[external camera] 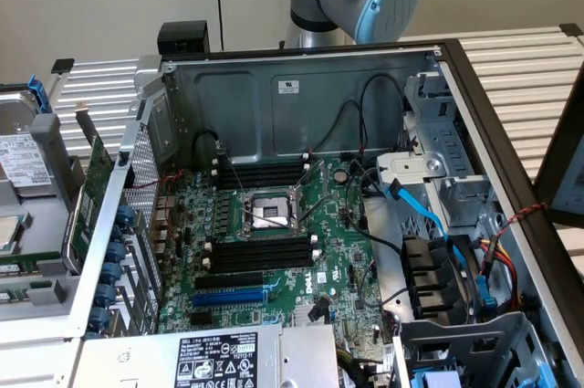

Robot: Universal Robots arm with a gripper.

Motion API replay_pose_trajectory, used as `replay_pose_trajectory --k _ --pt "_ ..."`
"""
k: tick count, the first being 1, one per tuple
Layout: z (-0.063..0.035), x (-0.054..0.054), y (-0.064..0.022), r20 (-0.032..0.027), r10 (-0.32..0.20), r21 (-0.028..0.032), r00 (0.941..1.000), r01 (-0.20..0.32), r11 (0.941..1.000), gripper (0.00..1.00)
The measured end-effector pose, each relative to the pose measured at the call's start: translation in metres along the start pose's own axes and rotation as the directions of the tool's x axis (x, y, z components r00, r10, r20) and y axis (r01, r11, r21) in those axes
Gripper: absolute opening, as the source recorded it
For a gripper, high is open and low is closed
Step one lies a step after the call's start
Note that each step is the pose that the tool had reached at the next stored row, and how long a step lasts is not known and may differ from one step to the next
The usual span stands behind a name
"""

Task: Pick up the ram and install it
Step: 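Pick up the ram and move it above insertion slot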

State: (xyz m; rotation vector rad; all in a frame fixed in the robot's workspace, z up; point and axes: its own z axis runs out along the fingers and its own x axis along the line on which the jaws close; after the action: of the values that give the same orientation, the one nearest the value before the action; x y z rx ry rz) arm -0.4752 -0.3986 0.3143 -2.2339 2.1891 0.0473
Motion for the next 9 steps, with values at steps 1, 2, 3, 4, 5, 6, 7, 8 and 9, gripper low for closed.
replay_pose_trajectory --k 1,2,3,4,5,6,7,8,9 --pt "0.0019 0.000 -0.0001 -0.0003 -0.001 0.0001 1.0000 0.001 1.0000 0.36" --pt "0.0037 0.000 0.0000 -0.0007 -0.001 0.0001 1.0000 0.001 1.0000 0.36" --pt "0.0055 0.000 -0.0001 -0.0009 -0.001 0.0001 1.0000 0.001 1.0000 0.36" --pt "0.0074 0.000 -0.0001 -0.0011 -0.002 0.0001 1.0000 0.002 1.0000 0.36" --pt "0.0092 0.000 -0.0001 -0.0014 -0.003 0.0000 1.0000 0.003 1.0000 0.36" --pt "0.0109 0.000 -0.0001 -0.0017 -0.004 -0.0001 1.0000 0.004 1.0000 0.36" --pt "0.0128 0.000 -0.0001 -0.0020 -0.004 -0.0001 1.0000 0.004 1.0000 0.36" --pt "0.0147 0.000 -0.0002 -0.0025 -0.005 0.0000 1.0000 0.005 1.0000 0.36" --pt "0.0161 0.000 -0.0002 -0.0034 -0.005 -0.0001 1.0000 0.005 1.0000 0.36"
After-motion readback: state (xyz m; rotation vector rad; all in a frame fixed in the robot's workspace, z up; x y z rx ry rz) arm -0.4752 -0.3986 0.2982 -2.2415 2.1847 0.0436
